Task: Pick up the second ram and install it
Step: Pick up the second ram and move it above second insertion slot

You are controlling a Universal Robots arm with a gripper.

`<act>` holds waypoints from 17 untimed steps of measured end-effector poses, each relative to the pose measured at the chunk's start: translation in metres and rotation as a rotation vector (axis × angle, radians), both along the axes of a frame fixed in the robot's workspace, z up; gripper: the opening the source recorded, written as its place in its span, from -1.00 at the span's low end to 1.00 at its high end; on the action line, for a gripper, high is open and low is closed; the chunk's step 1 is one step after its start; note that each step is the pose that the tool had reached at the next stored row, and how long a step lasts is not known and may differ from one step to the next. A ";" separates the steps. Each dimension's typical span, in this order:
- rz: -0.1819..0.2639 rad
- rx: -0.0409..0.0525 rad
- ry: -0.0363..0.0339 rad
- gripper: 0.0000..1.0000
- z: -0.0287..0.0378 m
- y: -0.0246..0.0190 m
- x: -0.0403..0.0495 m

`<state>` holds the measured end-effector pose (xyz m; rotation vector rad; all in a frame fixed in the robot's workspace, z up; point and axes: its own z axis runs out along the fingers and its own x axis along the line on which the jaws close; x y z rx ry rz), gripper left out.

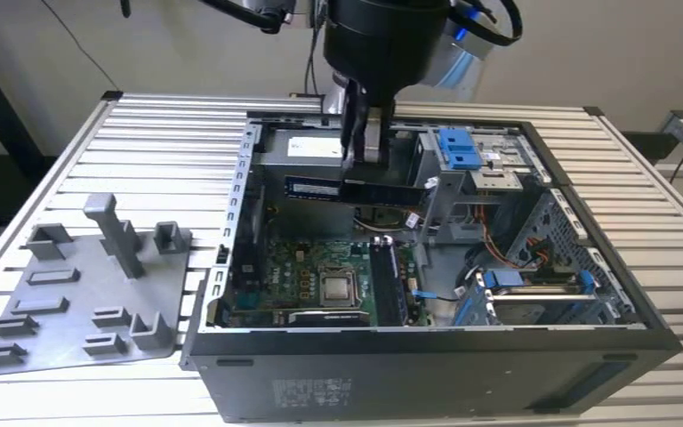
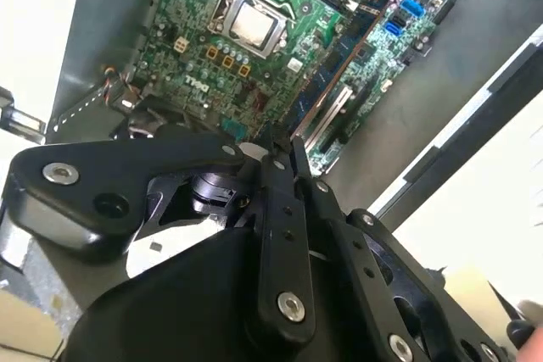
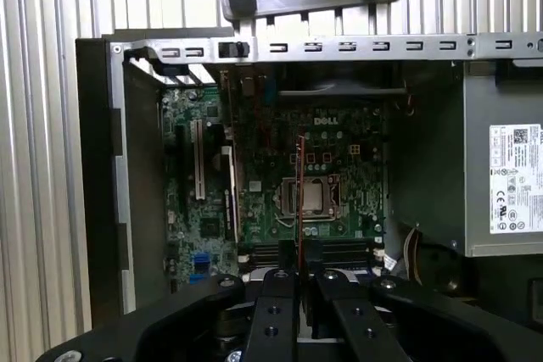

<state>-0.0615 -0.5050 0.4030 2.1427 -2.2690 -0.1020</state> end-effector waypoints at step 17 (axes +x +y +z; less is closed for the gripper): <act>0.000 -0.0001 0.0002 -0.72 0.0000 0.0000 0.0255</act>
